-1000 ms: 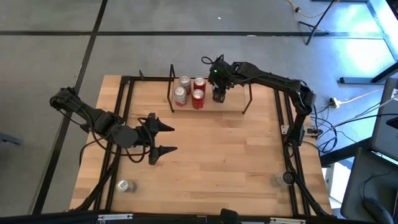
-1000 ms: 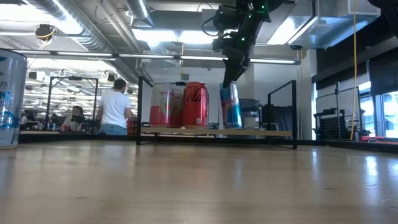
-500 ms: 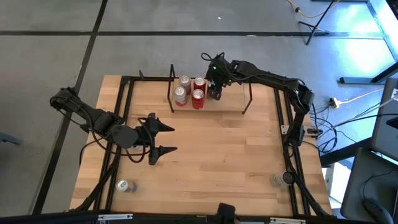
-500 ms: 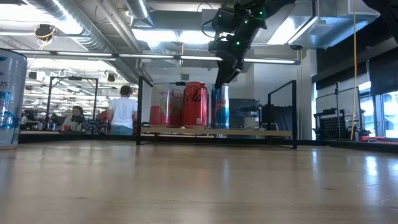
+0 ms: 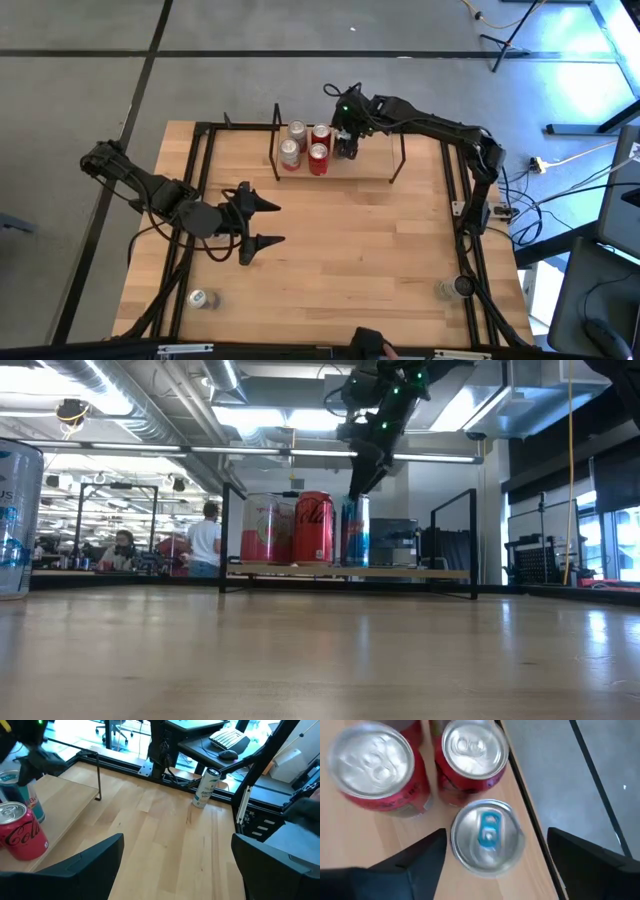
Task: Place canned beverage on shelf
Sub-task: Put the blue soda can on the shelf aligned with the other blue soda can
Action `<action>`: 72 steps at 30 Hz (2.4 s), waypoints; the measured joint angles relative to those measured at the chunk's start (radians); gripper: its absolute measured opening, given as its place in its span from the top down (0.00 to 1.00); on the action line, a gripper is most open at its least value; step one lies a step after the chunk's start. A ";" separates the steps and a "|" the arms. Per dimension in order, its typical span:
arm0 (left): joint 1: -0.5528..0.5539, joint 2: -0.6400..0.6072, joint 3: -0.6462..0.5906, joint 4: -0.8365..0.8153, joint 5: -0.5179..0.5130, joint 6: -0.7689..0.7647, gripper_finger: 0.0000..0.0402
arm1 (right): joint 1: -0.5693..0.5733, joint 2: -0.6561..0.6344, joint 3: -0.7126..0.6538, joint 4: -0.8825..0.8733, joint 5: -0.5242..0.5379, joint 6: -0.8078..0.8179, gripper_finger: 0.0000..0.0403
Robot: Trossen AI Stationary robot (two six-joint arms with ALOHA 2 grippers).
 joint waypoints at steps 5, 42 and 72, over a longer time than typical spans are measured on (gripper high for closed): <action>0.000 0.000 0.000 0.000 -0.002 -0.001 0.10 | 0.007 -0.021 0.167 -0.192 -0.048 0.077 0.15; -0.481 0.017 0.000 -0.655 0.563 -1.262 0.11 | 0.895 -0.093 -0.081 -0.186 0.064 0.698 0.15; -0.662 0.381 0.000 -0.656 0.451 -1.250 0.14 | 0.929 -0.093 -0.090 -0.163 0.133 0.737 0.15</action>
